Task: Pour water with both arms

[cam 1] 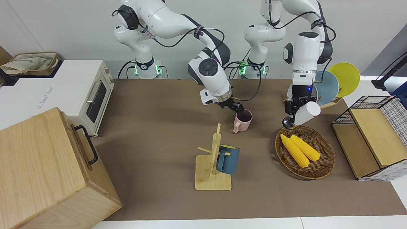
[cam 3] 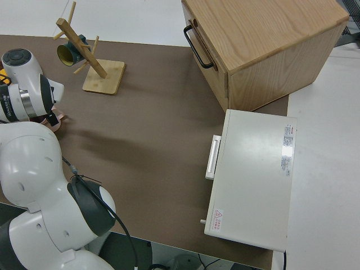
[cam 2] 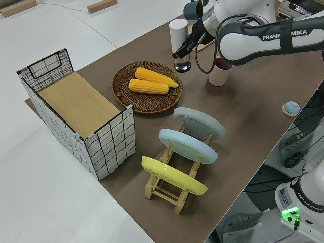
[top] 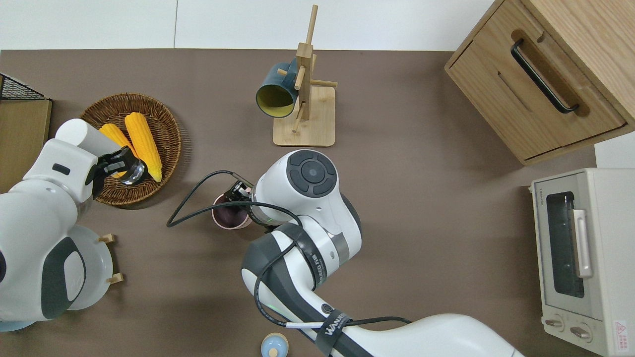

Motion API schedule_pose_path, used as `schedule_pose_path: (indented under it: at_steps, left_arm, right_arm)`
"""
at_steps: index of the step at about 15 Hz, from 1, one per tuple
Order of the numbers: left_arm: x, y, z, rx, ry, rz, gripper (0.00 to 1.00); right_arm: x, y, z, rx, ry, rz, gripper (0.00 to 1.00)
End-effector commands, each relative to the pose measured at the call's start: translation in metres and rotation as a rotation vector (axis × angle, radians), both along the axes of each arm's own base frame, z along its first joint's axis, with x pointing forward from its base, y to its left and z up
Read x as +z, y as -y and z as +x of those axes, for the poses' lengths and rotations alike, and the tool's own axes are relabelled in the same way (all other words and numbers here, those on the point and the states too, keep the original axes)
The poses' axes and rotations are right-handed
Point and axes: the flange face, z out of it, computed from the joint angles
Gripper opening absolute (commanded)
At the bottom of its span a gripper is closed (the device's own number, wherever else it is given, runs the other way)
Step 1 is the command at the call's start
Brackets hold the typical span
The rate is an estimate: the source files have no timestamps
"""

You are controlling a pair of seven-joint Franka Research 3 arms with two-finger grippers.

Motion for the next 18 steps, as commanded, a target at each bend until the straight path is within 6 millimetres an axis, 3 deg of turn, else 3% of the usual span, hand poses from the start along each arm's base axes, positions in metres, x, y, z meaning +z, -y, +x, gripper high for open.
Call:
schedule_pose_path:
  at_steps: [1, 3, 6, 10, 18]
  left_arm:
    - [0.017, 0.019, -0.029, -0.017, 0.003, 0.027, 0.0]
    - [0.012, 0.034, -0.036, -0.033, -0.061, 0.041, 0.0]
    - [0.014, 0.052, -0.043, -0.06, -0.086, 0.048, 0.0]
    - [0.027, 0.074, -0.063, -0.075, -0.143, 0.059, 0.0]
    - [0.019, 0.123, -0.088, -0.128, -0.251, 0.057, 0.0]
  right_arm:
    - [0.032, 0.032, 0.002, 0.041, 0.012, -0.094, 0.99]
    - [0.063, 0.049, 0.006, 0.107, 0.041, -0.131, 0.99]
    - [0.094, 0.099, 0.024, 0.214, 0.057, -0.192, 0.99]
    - [0.114, 0.164, 0.036, 0.445, 0.107, -0.319, 0.99]
    - [0.186, 0.277, 0.035, 0.659, 0.187, -0.412, 0.99]
